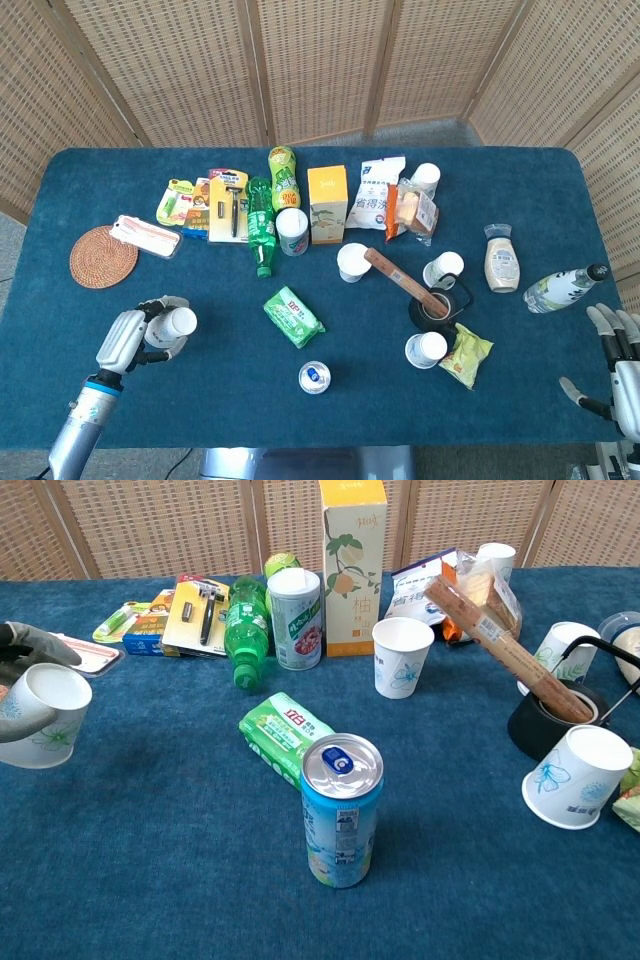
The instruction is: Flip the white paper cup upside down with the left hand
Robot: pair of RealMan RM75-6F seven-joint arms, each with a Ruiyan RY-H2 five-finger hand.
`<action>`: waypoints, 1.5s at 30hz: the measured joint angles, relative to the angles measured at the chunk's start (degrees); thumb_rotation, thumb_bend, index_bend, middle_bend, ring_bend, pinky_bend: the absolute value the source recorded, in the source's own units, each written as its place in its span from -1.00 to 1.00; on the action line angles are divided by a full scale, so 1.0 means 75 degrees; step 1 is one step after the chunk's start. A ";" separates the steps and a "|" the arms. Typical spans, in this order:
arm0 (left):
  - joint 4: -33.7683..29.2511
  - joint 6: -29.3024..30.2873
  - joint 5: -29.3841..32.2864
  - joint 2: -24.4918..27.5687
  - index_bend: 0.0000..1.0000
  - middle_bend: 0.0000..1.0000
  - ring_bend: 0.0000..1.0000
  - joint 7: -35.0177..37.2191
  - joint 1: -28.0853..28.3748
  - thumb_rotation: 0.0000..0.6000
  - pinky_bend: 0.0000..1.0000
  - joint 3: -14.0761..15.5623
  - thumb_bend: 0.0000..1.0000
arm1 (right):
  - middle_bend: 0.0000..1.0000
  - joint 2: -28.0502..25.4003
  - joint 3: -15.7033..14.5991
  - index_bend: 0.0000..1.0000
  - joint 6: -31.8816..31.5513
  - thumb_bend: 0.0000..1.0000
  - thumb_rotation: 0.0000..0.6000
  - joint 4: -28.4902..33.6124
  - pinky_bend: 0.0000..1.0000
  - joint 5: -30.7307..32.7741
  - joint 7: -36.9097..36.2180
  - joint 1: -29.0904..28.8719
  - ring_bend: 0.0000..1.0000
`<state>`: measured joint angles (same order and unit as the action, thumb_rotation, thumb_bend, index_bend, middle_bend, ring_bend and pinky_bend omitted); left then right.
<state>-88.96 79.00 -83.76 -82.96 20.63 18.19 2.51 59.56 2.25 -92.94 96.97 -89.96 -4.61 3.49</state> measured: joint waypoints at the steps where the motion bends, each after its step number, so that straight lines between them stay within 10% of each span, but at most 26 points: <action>1: 0.0236 0.0099 -0.0110 -0.0125 -0.43 -0.12 -0.30 0.0450 -0.0062 1.00 -0.32 -0.0009 -0.24 | -1.00 0.0000 0.0000 -1.00 -0.0002 -0.58 1.00 0.0000 -0.97 -0.0001 0.0004 0.0001 -1.00; 13: 0.2449 0.0675 -0.0838 -0.1312 -0.48 -0.17 -0.34 0.3672 -0.0528 1.00 -0.35 0.0027 -0.25 | -1.00 -0.0001 -0.0006 -1.00 0.0001 -0.58 1.00 -0.0005 -0.97 0.0001 0.0013 0.0000 -1.00; 31: 0.3906 0.0427 -0.0975 -0.2180 -0.50 -0.24 -0.45 0.4312 -0.0516 1.00 -0.37 -0.0039 -0.26 | -1.00 0.0003 -0.0012 -1.00 0.0032 -0.58 1.00 -0.0003 -0.97 0.0010 0.0019 -0.0013 -1.00; 36: 0.4063 0.0347 -0.1007 -0.2200 -0.55 -0.79 -0.98 0.4254 -0.0540 1.00 -0.56 0.0047 -0.25 | -1.00 0.0000 -0.0020 -1.00 0.0050 -0.58 1.00 -0.0006 -0.97 0.0012 0.0007 -0.0017 -1.00; 45: 0.4322 0.0523 -0.1037 -0.2261 -0.57 -1.00 -1.00 0.4256 -0.0651 1.00 -0.68 0.0052 -0.25 | -1.00 0.0012 -0.0027 -1.00 0.0059 -0.58 1.00 0.0000 -0.97 0.0009 0.0046 -0.0021 -1.00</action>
<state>-56.54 82.93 -91.54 -99.92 52.55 13.31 2.90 59.65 2.05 -92.50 96.97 -89.90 -4.27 3.33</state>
